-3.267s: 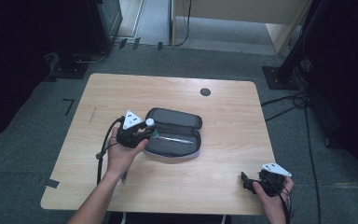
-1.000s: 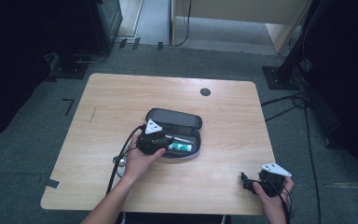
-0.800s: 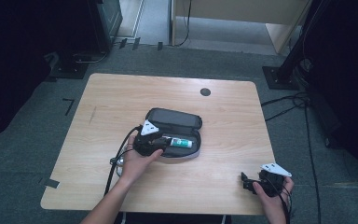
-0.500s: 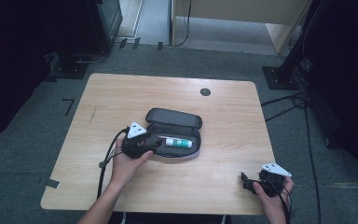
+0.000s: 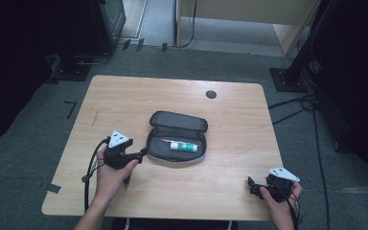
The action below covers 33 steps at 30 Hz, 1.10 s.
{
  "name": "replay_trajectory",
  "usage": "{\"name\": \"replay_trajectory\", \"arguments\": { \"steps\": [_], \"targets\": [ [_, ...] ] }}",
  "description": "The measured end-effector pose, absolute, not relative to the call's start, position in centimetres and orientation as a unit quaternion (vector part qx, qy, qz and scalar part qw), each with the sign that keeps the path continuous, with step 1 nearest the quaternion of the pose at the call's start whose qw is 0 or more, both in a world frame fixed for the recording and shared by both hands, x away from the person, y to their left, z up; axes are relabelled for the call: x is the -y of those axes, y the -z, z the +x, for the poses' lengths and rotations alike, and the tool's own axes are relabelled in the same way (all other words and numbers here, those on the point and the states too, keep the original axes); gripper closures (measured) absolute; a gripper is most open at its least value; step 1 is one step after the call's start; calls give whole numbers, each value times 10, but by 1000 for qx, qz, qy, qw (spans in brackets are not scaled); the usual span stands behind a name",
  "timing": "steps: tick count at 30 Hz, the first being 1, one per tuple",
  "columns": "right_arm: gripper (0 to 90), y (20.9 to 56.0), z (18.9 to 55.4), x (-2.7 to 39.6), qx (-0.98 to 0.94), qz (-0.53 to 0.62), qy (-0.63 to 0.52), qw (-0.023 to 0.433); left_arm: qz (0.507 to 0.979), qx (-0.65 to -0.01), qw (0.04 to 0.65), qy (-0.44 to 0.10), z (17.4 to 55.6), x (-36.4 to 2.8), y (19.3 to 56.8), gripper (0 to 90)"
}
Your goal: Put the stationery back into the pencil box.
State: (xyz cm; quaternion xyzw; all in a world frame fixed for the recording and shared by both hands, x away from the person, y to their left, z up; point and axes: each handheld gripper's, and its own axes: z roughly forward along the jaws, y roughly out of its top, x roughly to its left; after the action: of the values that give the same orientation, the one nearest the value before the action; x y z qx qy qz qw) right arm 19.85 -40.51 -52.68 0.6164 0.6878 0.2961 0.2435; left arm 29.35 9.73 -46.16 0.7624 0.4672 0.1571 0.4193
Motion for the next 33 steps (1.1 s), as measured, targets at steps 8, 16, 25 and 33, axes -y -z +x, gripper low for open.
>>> {"name": "replay_trajectory", "arguments": {
  "steps": [8,16,25,33],
  "targets": [
    [0,527,199,405,-688,617,-296,244,751,-502,396,-166,284,-121,470,192],
    [0,527,199,405,-688,617,-296,244,755,-519,363,-167,274,-130,485,193],
    [0,527,199,405,-688,617,-296,244,765,-524,332,-172,260,-123,498,211],
    [0,527,199,405,-687,617,-296,244,764,-534,317,-174,251,-121,505,228]
  ]
}}
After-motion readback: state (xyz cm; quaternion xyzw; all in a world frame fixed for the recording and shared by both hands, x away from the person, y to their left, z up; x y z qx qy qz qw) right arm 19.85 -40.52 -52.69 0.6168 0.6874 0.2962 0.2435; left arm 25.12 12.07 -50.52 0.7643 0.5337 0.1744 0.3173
